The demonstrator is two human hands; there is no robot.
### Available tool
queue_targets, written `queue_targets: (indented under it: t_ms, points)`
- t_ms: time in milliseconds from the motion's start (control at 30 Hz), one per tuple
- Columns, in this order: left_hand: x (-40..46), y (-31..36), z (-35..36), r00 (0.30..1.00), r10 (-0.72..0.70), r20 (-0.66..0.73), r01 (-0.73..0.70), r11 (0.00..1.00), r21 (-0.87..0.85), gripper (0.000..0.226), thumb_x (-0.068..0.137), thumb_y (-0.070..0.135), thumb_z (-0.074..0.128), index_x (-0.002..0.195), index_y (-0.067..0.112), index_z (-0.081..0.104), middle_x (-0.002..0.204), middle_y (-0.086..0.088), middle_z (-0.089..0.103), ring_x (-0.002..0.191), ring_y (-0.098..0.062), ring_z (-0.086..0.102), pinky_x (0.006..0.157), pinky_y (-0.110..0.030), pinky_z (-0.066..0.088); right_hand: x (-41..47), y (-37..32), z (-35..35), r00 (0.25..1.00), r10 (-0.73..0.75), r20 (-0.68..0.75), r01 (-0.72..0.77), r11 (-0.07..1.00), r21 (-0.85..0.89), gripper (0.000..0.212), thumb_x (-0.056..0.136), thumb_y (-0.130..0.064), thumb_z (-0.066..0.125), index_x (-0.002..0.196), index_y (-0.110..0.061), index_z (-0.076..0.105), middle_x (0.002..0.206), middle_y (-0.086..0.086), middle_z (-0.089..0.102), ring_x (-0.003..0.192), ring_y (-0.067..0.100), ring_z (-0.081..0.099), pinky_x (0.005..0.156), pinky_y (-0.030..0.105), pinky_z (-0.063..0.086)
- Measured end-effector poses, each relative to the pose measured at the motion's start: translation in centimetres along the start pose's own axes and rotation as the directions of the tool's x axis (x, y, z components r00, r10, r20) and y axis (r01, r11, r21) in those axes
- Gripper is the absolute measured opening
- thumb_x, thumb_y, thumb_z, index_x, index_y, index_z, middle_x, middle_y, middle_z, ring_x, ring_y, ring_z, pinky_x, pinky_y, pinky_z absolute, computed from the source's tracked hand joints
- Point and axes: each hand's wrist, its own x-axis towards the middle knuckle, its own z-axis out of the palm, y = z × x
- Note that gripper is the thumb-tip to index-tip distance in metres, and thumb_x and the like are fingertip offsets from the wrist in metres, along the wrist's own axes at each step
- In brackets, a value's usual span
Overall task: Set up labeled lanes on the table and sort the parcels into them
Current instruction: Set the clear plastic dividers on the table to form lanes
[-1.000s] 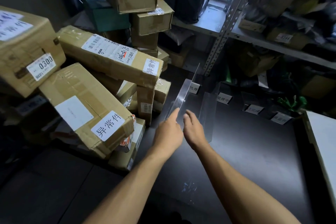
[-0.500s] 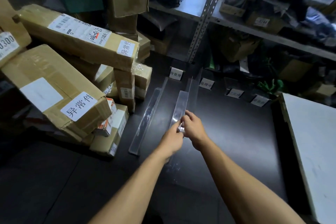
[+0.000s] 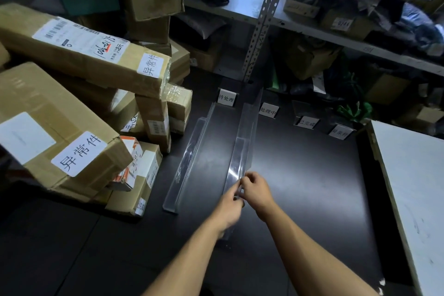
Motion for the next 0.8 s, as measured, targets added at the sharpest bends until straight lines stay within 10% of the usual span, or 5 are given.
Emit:
queue_targets:
  t_ms: [267,467,800]
  points:
    - [1.0,-1.3,0.1,1.0,0.014,0.006,-0.014,1.0,0.011,0.068,0.091,-0.009,0.042,0.147,0.031,0.041,0.118,0.009,0.062,0.109,-0.003,0.058,0.094,-0.016,0.046,0.9,0.5,0.8,0.999,0.044,-0.016,-0.044,0.999,0.012,0.017,0.092,-0.011,0.047,0.099,-0.003,0.06,0.093,0.014,0.065,0.092,0.032,0.066,0.086,0.051,0.056]
    - [1.3,-1.9,0.2,1.0,0.007,0.017,-0.008,0.998,0.069,0.067,0.093,0.002,0.053,0.149,0.034,0.037,0.127,0.011,0.058,0.118,-0.006,0.055,0.097,-0.017,0.042,0.7,0.4,0.6,0.997,0.073,-0.006,-0.073,0.996,-0.044,0.014,0.092,-0.012,0.046,0.093,-0.005,0.059,0.076,0.005,0.062,0.066,0.016,0.059,0.054,0.027,0.047]
    - [1.9,-2.2,0.6,1.0,-0.007,-0.015,0.008,0.997,0.079,0.062,0.089,0.01,0.058,0.143,0.037,0.043,0.127,0.01,0.061,0.118,-0.008,0.057,0.099,-0.022,0.044,1.0,0.3,0.2,0.995,0.091,-0.028,-0.093,0.99,-0.106,0.022,0.091,-0.018,0.047,0.102,-0.006,0.062,0.09,0.008,0.069,0.086,0.025,0.065,0.077,0.038,0.052]
